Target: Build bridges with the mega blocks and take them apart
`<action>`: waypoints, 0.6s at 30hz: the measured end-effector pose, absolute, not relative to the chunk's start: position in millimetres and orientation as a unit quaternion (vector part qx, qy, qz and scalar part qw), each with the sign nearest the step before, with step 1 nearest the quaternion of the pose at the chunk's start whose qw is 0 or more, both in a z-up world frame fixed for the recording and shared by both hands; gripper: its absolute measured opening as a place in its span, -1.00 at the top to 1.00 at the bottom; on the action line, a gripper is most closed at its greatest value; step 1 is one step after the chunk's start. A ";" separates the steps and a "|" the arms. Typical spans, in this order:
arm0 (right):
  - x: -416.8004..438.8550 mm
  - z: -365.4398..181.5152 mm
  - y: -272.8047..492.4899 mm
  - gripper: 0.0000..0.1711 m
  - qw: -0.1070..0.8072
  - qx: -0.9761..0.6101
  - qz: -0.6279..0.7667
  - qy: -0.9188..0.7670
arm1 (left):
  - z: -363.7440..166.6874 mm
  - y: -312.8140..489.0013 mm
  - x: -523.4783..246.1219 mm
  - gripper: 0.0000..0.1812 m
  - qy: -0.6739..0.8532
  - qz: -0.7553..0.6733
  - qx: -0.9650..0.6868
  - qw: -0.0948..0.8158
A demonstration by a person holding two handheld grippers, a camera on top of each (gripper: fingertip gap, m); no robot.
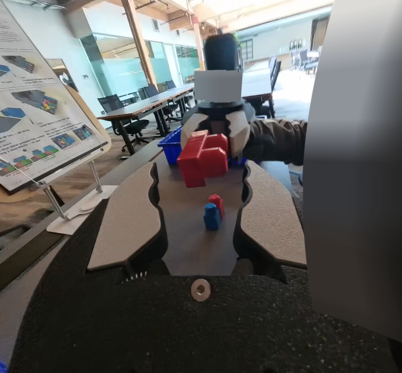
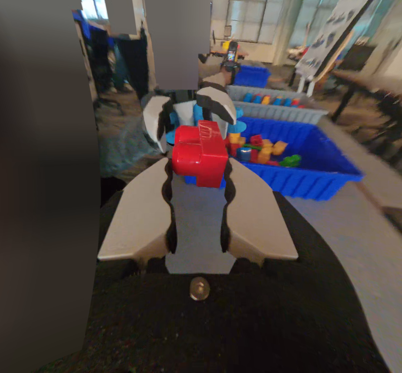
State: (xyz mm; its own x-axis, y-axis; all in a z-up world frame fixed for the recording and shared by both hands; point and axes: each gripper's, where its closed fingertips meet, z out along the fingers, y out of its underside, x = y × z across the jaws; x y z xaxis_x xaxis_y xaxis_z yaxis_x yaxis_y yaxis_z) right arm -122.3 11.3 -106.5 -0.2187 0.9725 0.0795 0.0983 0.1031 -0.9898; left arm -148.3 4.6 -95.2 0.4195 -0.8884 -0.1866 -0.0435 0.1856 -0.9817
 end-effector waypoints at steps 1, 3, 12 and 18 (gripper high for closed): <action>-121.1 -106.9 10.3 0.48 0.413 -0.457 0.526 -0.586 | -99.2 2.7 -143.7 0.19 0.435 -0.327 -0.550 0.634; -119.5 -107.8 9.1 0.48 0.389 -0.462 0.557 -0.570 | -106.9 1.4 -133.7 0.19 0.434 -0.343 -0.564 0.612; -117.1 -120.7 7.5 0.48 0.374 -0.465 0.557 -0.578 | -115.1 5.2 -122.2 0.48 0.398 -0.424 -0.586 0.565; -116.9 -121.9 10.1 0.32 0.401 -0.456 0.530 -0.592 | -117.2 4.2 -122.3 0.50 0.370 -0.454 -0.599 0.547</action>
State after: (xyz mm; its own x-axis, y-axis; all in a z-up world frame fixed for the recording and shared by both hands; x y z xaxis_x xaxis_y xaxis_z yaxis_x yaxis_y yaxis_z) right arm -116.9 10.1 -121.9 -0.2630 0.9648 -0.0085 0.1145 0.0224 -0.9932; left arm -122.3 4.2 -117.2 0.3144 -0.9389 0.1397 0.0540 -0.1292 -0.9901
